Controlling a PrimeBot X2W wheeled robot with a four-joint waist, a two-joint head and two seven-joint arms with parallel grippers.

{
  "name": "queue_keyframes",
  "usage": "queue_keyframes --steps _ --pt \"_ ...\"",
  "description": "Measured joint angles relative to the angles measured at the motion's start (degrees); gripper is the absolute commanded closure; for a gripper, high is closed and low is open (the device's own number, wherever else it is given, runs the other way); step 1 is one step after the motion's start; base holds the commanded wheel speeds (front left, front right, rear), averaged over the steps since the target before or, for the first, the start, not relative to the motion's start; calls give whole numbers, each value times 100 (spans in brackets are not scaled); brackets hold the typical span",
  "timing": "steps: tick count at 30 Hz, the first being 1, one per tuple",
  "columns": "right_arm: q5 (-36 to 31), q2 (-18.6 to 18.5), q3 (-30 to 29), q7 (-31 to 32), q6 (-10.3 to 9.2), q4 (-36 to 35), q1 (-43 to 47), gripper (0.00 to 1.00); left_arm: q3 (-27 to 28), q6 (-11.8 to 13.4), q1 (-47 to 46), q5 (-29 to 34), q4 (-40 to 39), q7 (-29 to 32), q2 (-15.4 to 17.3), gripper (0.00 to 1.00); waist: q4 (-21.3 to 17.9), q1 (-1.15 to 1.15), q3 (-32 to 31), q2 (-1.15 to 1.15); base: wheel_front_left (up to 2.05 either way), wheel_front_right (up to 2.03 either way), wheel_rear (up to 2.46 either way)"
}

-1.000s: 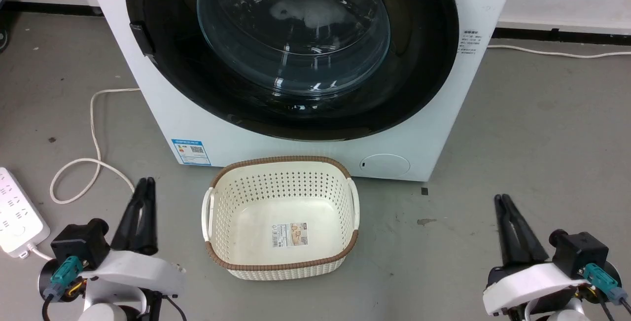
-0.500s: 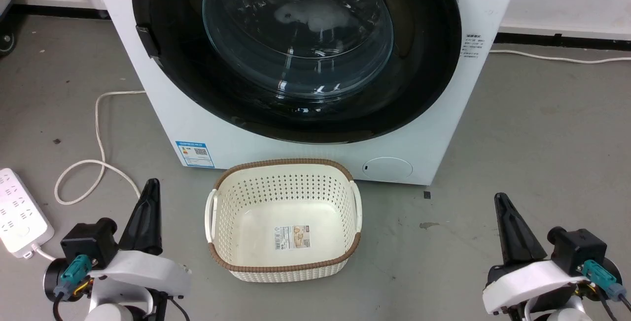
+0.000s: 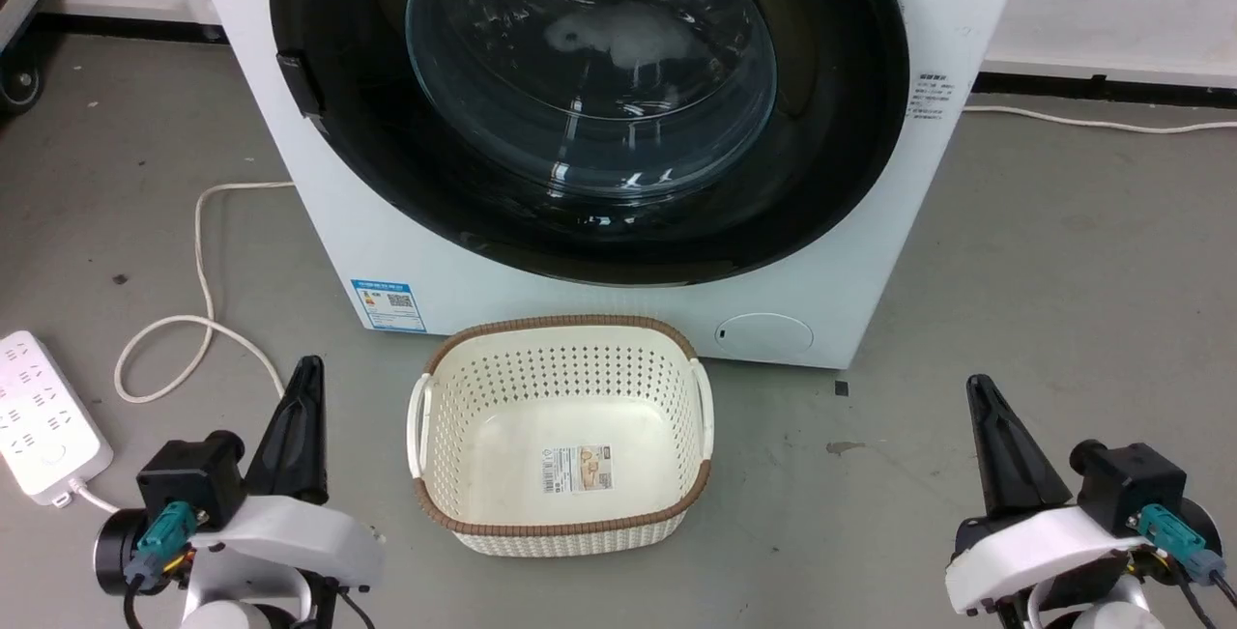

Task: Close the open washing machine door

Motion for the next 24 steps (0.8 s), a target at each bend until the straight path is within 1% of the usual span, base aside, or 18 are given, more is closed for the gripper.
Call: queue_keyframes --steps 24 --pt "-169 0 25 255 0 -243 122 100 18 5 99 409 -107 158 -200 100 69 0 -84 0 0 0 0"
